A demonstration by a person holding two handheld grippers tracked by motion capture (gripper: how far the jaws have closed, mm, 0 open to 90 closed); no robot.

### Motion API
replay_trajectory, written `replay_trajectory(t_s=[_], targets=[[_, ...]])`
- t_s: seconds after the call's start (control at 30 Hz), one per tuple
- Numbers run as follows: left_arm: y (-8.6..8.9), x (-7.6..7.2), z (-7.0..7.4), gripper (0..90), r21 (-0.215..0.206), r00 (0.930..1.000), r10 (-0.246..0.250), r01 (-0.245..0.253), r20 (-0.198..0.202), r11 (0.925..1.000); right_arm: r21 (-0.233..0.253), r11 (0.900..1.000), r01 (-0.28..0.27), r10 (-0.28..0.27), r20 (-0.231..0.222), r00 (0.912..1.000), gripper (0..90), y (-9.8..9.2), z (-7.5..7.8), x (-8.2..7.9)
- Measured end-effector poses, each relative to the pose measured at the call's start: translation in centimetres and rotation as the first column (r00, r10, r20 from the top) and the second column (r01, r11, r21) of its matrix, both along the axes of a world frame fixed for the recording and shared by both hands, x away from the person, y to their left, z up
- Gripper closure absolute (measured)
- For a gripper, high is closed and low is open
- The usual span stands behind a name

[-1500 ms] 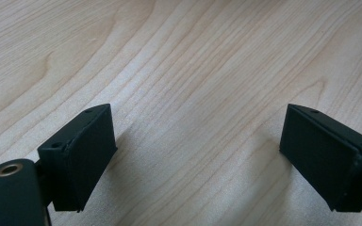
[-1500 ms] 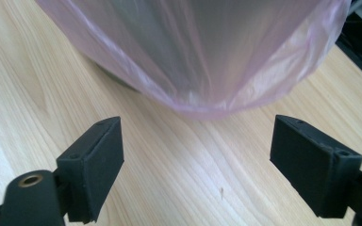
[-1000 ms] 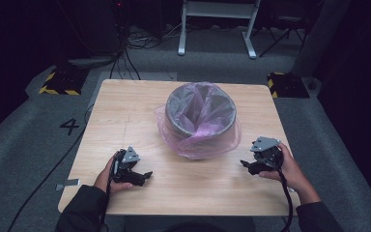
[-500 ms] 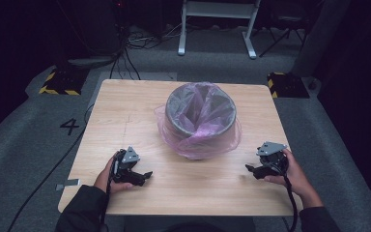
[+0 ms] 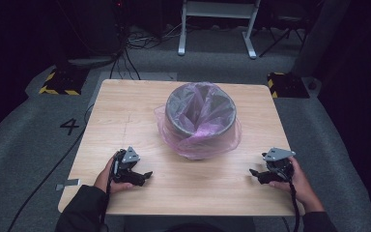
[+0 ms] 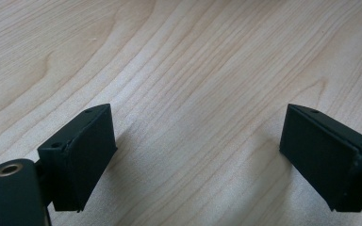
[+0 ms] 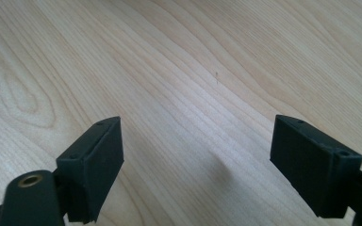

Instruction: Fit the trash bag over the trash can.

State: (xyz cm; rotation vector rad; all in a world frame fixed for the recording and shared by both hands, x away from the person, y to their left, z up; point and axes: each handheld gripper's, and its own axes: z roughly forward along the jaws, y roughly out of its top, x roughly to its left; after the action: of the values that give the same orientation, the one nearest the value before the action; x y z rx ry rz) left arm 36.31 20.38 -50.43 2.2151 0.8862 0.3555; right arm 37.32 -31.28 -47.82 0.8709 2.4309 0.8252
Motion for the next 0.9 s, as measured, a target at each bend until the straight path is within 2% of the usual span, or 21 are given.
replay_trajectory(t_s=[0.1, 0.23, 0.47, 0.7, 0.9], targets=[[0.0, 0.0, 0.0, 11.0, 0.000, 1.0000, 0.000, 0.000, 0.000, 1.0000, 0.014, 1.000, 0.019, -0.019, 0.010, 0.9998, 18.2, -0.4, -0.2, -0.2], [0.0, 0.0, 0.0, 11.0, 0.000, 1.0000, 0.001, -0.001, 0.000, 1.0000, 0.057, 0.996, 0.062, -0.063, 0.022, 0.9977, 18.2, -1.1, -0.6, -0.4], [0.0, 0.0, 0.0, 11.0, 0.000, 1.0000, 0.001, -0.001, 0.000, 1.0000, 0.126, 0.987, 0.101, -0.103, 0.006, 0.9947, 18.2, -2.4, -1.1, -0.8], [0.0, 0.0, 0.0, 11.0, 0.000, 1.0000, 0.001, -0.001, 0.000, 1.0000, 0.173, 0.975, 0.138, -0.138, -0.011, 0.9904, 18.3, -3.5, -1.5, -1.1], [0.0, 0.0, 0.0, 11.0, 0.000, 1.0000, 0.001, -0.001, 0.000, 1.0000, 0.186, 0.968, 0.169, -0.166, -0.029, 0.9856, 18.4, -4.3, -1.9, -1.2]])
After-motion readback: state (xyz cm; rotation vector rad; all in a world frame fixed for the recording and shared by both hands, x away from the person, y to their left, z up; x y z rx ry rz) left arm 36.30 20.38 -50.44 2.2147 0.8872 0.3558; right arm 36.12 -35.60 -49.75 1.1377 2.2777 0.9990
